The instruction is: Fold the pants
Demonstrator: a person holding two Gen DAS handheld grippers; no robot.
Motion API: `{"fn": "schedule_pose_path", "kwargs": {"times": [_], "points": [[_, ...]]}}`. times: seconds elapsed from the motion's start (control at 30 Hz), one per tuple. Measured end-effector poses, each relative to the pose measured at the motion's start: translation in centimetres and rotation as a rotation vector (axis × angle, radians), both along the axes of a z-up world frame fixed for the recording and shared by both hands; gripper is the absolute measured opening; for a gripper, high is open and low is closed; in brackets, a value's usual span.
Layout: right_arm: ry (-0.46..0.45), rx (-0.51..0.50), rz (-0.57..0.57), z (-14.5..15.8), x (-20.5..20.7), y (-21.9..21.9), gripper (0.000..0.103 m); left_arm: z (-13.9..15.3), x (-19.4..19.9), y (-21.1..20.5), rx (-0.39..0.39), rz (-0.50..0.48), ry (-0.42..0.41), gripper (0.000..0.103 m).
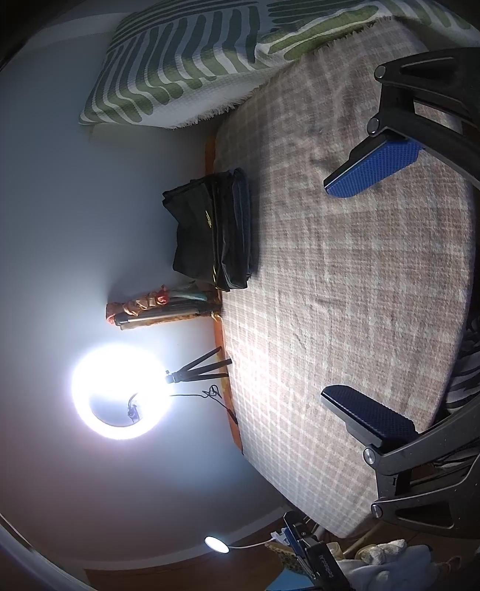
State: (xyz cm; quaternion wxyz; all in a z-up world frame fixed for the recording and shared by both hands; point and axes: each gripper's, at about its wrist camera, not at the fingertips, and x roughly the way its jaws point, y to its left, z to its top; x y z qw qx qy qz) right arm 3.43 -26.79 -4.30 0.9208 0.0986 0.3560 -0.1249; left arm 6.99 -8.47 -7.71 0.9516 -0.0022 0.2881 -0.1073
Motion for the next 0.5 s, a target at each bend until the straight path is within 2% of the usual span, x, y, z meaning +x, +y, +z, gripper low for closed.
{"fn": "schedule_pose_path", "kwargs": {"times": [0.5], "points": [[0.012, 0.004, 0.005, -0.45, 0.20, 0.02, 0.103, -0.25, 0.03, 0.38, -0.005, 0.009, -0.003, 0.084]]}}
